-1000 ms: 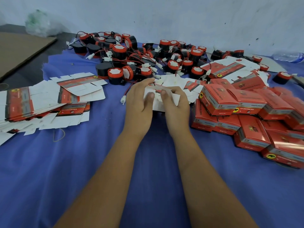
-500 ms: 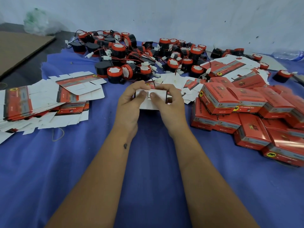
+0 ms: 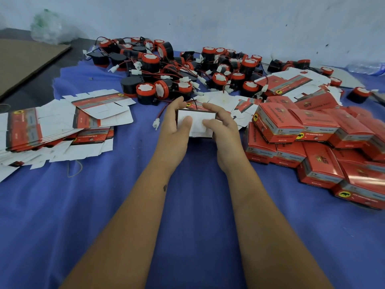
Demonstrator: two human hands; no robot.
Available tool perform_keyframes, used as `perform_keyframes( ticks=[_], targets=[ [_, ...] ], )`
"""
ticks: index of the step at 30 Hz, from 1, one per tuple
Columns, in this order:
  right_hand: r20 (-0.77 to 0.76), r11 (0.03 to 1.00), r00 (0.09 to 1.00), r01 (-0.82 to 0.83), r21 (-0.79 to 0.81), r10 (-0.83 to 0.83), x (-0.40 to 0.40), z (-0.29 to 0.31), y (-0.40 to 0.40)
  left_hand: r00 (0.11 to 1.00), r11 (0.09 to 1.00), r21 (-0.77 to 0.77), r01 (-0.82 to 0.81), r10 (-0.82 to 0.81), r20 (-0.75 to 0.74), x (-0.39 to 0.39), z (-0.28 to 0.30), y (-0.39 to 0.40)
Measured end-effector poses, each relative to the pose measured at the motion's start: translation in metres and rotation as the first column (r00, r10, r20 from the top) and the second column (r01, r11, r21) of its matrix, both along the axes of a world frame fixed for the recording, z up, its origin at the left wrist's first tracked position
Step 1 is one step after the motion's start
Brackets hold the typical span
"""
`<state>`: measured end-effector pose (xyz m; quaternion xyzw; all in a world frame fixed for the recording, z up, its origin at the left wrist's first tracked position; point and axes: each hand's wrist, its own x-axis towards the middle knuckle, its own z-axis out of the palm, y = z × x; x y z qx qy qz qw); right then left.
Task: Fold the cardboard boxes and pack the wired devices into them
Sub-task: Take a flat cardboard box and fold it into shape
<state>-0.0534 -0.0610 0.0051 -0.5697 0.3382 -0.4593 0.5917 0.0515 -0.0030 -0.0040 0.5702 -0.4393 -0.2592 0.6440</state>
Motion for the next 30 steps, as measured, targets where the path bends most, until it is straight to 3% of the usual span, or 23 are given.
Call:
perform_keyframes(
  ticks=[5, 14, 17, 20, 22, 25, 30],
  targets=[
    [-0.064, 0.992, 0.997, 0.044, -0.116, -0.052, 0.000, -0.006, 0.000, 1.000, 1.000, -0.003, 0.024, -0.024, -0.017, 0.002, -0.001, 0.003],
    [-0.119, 0.954, 0.977, 0.140, -0.264, -0.177, 0.004, -0.003, 0.004, 0.986, 0.984, -0.067, -0.163, 0.160, -0.055, 0.007, -0.003, 0.002],
    [-0.015, 0.986, 0.992, 0.121, -0.116, -0.124, 0.003, -0.002, 0.004, 0.988, 0.988, -0.066, -0.141, 0.136, -0.077, 0.005, -0.001, 0.002],
    [0.070, 0.990, 0.989, 0.125, 0.063, -0.130, 0.002, 0.002, 0.002, 0.978, 0.998, -0.056, -0.014, 0.002, -0.210, 0.003, 0.004, 0.003],
    [0.083, 0.989, 0.986, 0.144, 0.042, -0.147, 0.002, 0.002, 0.004, 0.984, 1.000, 0.004, 0.007, -0.007, -0.179, 0.001, 0.006, 0.001],
    [0.094, 0.987, 0.986, 0.146, -0.070, -0.139, 0.002, 0.001, 0.006, 0.994, 0.990, 0.106, -0.088, 0.094, -0.057, -0.004, 0.006, -0.002],
    [0.112, 0.983, 0.984, 0.152, -0.099, -0.140, 0.000, 0.002, 0.005, 0.981, 0.988, 0.104, -0.111, 0.126, -0.146, 0.000, -0.002, -0.005]
  ],
)
